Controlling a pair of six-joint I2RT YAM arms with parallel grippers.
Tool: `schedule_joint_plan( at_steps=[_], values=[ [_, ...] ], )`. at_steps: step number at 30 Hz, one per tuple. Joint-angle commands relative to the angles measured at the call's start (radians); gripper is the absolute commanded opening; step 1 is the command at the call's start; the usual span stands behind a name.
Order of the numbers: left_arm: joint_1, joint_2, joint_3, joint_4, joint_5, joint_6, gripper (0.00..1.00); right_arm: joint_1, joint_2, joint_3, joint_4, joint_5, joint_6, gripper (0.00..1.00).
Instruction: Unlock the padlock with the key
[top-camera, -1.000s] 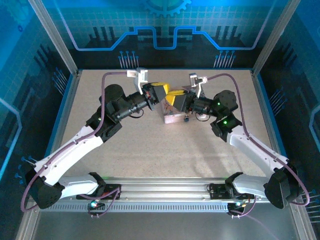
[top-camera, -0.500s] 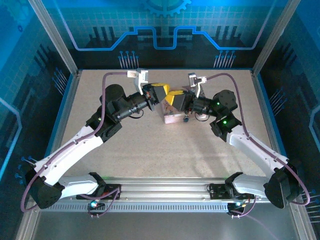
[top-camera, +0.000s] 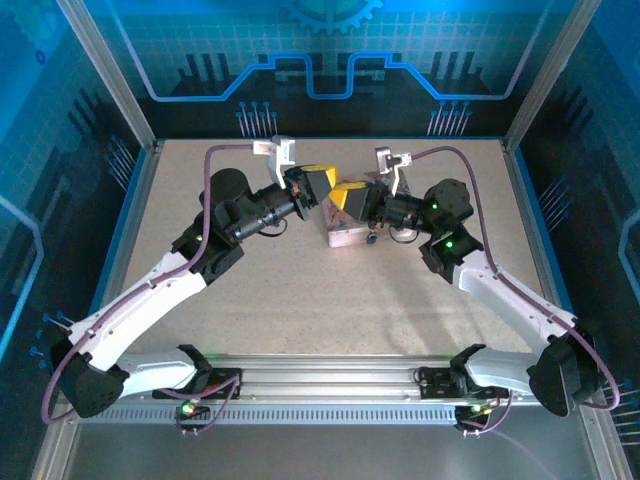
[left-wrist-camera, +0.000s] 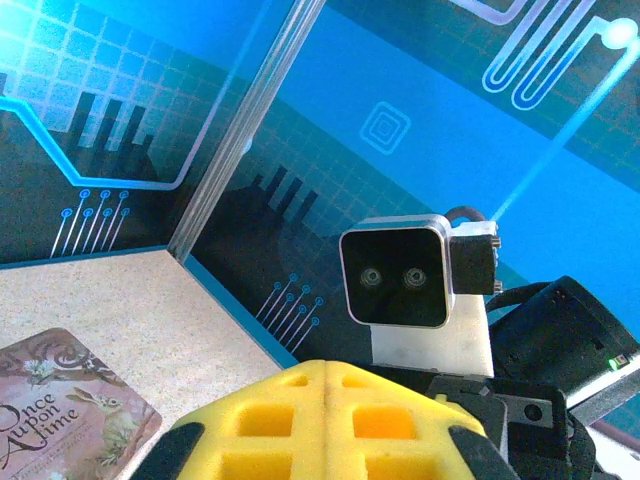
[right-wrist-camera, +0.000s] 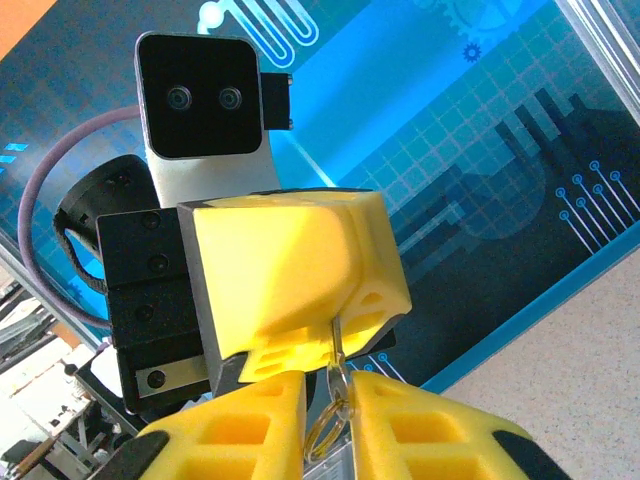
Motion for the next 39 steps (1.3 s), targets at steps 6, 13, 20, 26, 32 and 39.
schedule_joint_plan(
  at_steps=[6, 13, 20, 26, 32, 39],
  values=[
    [-0.007, -0.024, 0.005, 0.025, -0.020, 0.004, 0.00, 0.015, -0.012, 0.010, -0.032, 0.031, -0.033, 0.04],
    [-0.005, -0.048, -0.009, -0.015, -0.060, 0.028, 0.49, 0.001, -0.073, 0.012, -0.234, 0.066, -0.159, 0.00],
    [0.008, -0.061, -0.023, -0.139, -0.126, 0.041, 0.75, -0.067, -0.170, 0.013, -0.567, 0.125, -0.327, 0.00],
    [0.012, -0.007, -0.038, -0.209, -0.147, 0.042, 0.79, -0.172, -0.239, 0.033, -0.874, 0.165, -0.447, 0.00],
    [0.003, 0.136, -0.004, -0.258, -0.141, 0.053, 0.79, -0.282, -0.268, 0.060, -1.154, 0.260, -0.540, 0.00],
    [-0.048, 0.392, 0.147, -0.301, -0.106, 0.059, 0.80, -0.339, -0.247, 0.081, -1.422, 0.587, -0.619, 0.00]
  ],
)
